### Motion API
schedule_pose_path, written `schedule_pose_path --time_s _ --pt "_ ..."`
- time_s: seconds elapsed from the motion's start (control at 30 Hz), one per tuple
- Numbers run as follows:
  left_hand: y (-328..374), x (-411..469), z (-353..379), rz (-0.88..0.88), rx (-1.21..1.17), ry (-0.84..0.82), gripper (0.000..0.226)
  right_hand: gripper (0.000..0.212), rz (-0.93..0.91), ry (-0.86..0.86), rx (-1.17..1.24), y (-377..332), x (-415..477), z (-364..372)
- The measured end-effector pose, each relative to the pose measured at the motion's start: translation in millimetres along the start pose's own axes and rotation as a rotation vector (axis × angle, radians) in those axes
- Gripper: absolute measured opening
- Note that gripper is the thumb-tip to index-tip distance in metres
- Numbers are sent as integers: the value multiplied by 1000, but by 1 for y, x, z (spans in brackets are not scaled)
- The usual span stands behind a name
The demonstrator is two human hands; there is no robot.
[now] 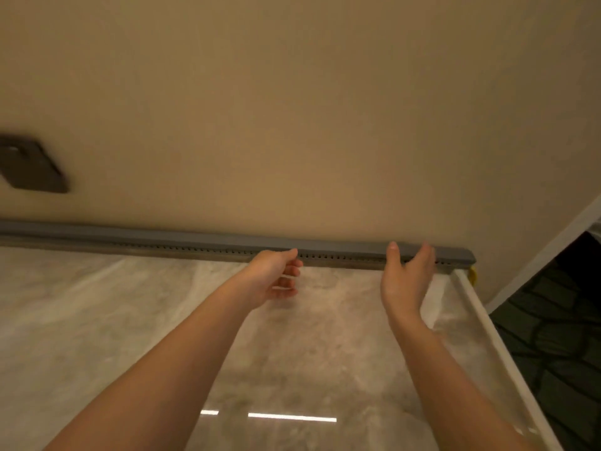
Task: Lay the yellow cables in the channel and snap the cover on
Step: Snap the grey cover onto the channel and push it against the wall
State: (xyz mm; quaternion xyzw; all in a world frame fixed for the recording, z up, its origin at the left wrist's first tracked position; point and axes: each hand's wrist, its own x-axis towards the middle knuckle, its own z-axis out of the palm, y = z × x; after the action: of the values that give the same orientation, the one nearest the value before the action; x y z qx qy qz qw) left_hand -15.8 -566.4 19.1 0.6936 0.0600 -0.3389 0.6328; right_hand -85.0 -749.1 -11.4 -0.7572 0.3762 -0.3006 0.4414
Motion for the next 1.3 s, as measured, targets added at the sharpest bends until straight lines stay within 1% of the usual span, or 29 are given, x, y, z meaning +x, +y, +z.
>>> schedule_pose_path --time_s 0.1,0.2,0.33,0.43,0.53,0.63,0.7,0.8,0.87,0.9,0.97,1.03,1.1,1.2,1.3 --pt "9 -20 -53 77 167 -3 31 62 -129 -129 68 -38 -48 36" --pt "21 -44 -112 180 383 20 32 60 -268 -249 113 -81 -97 69" --pt "49 -85 -213 338 797 139 32 60 -432 -399 109 -153 -165 122" --pt "80 -123 -296 450 1129 277 31 63 -562 -520 66 -208 -214 166" --pt "110 -157 -365 526 1249 391 29 67 -715 -608 30 -256 -254 204" --pt "141 -184 -431 612 1371 588 35 68 -904 -648 13 -304 -289 239" --pt "162 -198 -466 675 1520 757 42 69 -1004 -672 -15 -330 -305 261" --pt "196 -214 -507 669 1862 1026 58 70 -1119 -692 -32 -367 -322 290" --pt "214 -220 -525 654 2017 1157 65 73 -1172 -698 4 -393 -331 309" --pt "222 -221 -532 633 2074 1184 66 74 -1199 -707 24 -406 -335 320" --pt "236 -220 -547 544 2124 1186 66 78 -1237 -756 45 -434 -342 342" --pt "245 -218 -562 492 2063 1159 70 83 -1270 -821 17 -455 -346 365" --pt "247 -213 -575 508 1978 1160 77 86 -1305 -876 -63 -464 -347 385" --pt "242 -199 -595 518 1861 1235 79 85 -1360 -919 -194 -466 -344 414" --pt "237 -183 -608 593 1867 1319 74 80 -1308 -990 -147 -462 -342 435"
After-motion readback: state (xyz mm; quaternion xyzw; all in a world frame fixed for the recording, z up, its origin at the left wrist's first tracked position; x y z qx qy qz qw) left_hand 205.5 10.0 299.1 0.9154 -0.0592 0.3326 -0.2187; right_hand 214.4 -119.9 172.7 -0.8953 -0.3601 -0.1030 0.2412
